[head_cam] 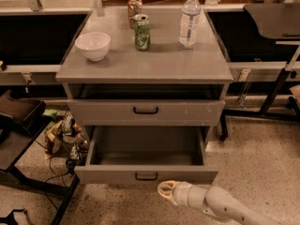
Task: Close middle drawer
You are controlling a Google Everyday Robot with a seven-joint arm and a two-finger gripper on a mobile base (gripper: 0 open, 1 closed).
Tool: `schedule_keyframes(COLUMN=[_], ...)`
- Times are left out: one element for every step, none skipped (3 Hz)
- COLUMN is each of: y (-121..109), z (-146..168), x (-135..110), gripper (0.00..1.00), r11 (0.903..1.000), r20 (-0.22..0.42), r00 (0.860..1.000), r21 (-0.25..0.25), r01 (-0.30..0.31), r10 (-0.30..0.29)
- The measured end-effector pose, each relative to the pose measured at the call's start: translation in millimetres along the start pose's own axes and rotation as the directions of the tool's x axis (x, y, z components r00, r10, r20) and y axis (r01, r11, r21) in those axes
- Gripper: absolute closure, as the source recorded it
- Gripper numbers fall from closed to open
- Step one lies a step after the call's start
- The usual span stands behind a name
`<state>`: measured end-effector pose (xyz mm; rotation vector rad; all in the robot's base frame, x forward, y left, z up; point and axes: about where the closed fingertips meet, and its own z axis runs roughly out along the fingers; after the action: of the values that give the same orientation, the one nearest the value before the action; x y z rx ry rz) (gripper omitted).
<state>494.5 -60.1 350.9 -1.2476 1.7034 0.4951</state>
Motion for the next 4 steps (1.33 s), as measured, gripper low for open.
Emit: schedule_keyframes(y=[-29.7, -29.9, -54.3, -76.1], z=[21.8, 21.8, 27.9, 29.5], x=[-16.8, -16.8, -8.0, 3.5], gripper=[1.00, 1.00, 1.00, 1.00], r11=[0.9993, 0.9993, 0.9972, 0.9949], r20=[0.014, 0.013, -0.001, -0.021], r00=[0.999, 0.999, 0.997, 0.995], r21=[-0.007, -0.007, -0.006, -0.005], r01=[0.037, 0.037, 0.074, 0.101], r10=[-0.037, -0.037, -0.074, -0.101])
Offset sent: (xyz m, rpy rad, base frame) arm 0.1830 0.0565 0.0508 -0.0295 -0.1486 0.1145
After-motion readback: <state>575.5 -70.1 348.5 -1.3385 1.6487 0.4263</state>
